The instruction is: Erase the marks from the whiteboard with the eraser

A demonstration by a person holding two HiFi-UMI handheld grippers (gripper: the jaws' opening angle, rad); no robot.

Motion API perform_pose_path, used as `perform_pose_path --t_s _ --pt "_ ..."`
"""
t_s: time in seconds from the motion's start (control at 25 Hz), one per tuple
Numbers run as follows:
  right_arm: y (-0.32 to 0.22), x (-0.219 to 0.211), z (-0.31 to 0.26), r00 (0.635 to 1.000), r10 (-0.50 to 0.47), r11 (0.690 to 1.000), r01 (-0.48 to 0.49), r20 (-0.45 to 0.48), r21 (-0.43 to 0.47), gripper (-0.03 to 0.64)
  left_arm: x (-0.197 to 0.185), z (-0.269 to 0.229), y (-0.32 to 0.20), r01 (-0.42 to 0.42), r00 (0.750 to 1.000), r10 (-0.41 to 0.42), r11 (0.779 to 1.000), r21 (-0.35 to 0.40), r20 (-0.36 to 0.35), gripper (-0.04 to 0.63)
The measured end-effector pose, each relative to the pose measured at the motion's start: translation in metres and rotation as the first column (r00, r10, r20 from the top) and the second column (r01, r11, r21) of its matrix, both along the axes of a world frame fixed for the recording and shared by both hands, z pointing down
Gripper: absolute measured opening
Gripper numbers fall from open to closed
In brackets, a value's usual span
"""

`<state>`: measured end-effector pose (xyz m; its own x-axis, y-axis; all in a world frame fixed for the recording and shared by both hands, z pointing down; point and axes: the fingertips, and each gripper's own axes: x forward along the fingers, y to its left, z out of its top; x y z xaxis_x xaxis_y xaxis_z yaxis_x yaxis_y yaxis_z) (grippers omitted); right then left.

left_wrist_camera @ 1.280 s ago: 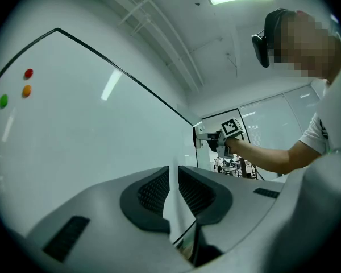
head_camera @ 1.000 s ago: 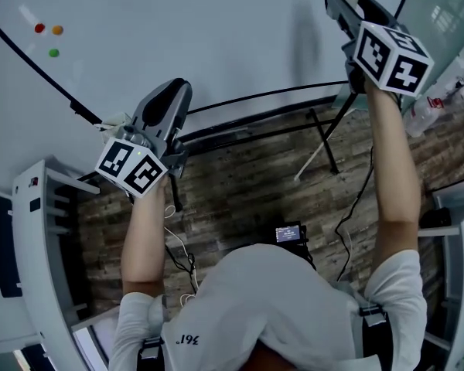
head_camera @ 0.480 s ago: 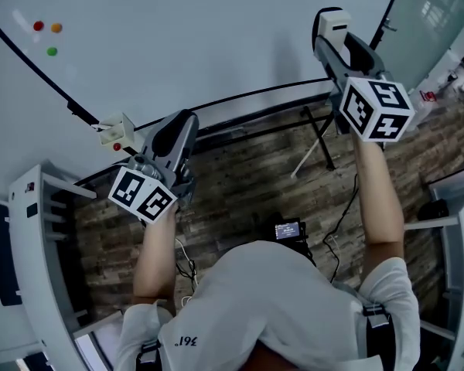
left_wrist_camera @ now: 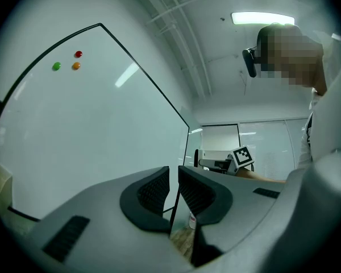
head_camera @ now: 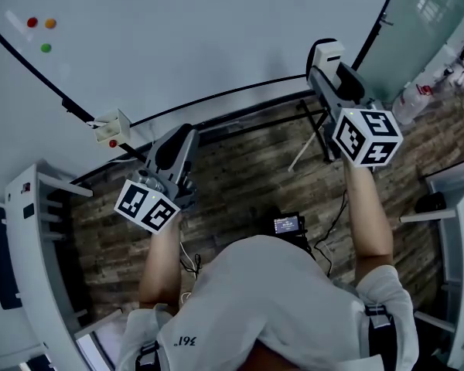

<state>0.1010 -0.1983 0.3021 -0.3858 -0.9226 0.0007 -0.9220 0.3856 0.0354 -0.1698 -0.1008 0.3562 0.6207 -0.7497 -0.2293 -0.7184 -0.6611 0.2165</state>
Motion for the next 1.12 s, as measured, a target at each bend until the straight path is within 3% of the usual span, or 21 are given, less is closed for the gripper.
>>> perform_pose_path --t_s 0.64,1.12 --pt "0.046 -0.038 0.073 0.995 -0.079 0.988 0.087 0.065 -0.128 0.244 0.005 0.037 0.016 -0.023 1.000 0.022 0.997 -0.075 -0.018 0.054" --pt "0.073 -0.031 0.114 0.992 -0.089 0.972 0.106 0.087 -0.210 0.244 0.017 0.068 0.039 -0.034 0.999 0.029 0.987 -0.155 -0.040 0.055"
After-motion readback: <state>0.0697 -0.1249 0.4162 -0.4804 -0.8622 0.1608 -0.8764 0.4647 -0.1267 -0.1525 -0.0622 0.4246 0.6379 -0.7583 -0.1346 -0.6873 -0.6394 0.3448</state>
